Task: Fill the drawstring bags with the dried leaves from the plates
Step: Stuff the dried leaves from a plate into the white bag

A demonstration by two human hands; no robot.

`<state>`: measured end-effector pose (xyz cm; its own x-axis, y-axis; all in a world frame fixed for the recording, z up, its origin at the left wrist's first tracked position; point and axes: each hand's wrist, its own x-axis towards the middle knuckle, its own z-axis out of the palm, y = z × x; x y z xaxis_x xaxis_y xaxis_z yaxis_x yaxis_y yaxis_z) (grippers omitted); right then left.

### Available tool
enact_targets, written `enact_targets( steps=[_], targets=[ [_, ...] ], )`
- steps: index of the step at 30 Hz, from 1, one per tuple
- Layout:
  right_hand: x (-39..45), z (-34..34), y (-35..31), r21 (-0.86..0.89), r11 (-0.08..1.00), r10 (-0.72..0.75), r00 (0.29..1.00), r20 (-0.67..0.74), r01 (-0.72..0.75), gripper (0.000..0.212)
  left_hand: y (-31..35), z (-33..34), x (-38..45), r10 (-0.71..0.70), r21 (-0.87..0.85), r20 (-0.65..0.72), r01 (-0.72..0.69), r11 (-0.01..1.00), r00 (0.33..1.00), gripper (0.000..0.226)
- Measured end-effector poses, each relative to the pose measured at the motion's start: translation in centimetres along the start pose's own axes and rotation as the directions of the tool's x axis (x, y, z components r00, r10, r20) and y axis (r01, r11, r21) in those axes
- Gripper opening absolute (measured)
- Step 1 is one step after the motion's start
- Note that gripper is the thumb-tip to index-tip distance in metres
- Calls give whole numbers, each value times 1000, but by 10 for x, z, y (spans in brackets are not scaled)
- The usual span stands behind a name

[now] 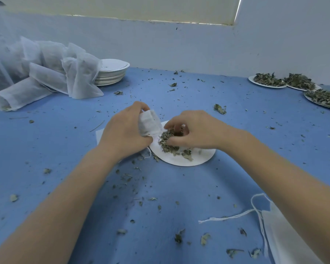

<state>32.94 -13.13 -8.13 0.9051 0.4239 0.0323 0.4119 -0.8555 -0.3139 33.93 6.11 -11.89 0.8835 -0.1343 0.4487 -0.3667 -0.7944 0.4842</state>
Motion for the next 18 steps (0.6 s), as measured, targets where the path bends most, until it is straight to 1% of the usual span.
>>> enact_targets(
  steps=[1,3,7,11,14,16,18],
  targets=[
    [-1,4,-2,-13,1000,0,999,46,1,38,-1,1,0,-1,-13,7,1,1000,1000,54],
    [-1,10,-5,-56,998,-8,997,78,13,40,-3,3,-1,-4,-53,10,5,999,1000,53],
    [0,16,-7,-170,983,-52,997,60,62,32,-8,7,-3,-41,-95,38,44,994,998,52],
    [-1,16,-5,-213,974,-74,997,24,78,27,-11,8,-4,-55,-95,58,60,994,997,50],
    [-4,17,-6,-175,982,-79,997,-14,75,24,-10,8,-4,-37,-65,72,41,997,997,49],
    [-7,11,-5,-78,996,-47,997,-67,42,20,-8,6,-5,-27,-56,82,32,998,996,47],
    [-10,0,-3,17,999,-29,987,-158,32,16,-6,4,-5,-19,-48,84,23,999,996,47]
  ],
)
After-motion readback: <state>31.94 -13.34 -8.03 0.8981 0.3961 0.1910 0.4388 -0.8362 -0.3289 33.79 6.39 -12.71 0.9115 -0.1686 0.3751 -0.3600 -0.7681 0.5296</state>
